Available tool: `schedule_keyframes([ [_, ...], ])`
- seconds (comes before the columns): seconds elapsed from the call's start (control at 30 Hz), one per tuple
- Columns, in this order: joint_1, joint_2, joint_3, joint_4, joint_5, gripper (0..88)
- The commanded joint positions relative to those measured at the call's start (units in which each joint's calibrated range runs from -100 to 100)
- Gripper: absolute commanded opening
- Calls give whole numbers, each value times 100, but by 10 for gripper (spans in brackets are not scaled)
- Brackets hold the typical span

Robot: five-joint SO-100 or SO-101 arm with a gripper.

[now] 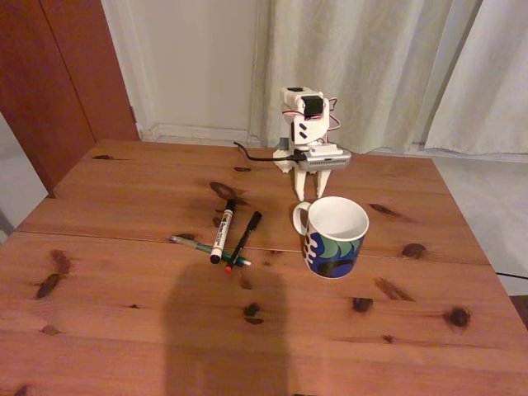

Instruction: Clean up the desk and place the pens and markers into the cup

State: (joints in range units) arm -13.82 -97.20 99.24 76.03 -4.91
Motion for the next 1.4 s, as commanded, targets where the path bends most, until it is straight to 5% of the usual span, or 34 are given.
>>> schedule_keyframes([
  [0.0, 27, -48, 40, 66, 4, 163],
  [0.27, 140, 266, -176, -20, -17, 163],
  [0.6, 196, 2906, -2259, -218, -133, 163],
  [1.07, 1218, 6415, -4342, -1749, -80, 163],
  [1.37, 1982, 8417, -6371, -1723, 177, 163],
])
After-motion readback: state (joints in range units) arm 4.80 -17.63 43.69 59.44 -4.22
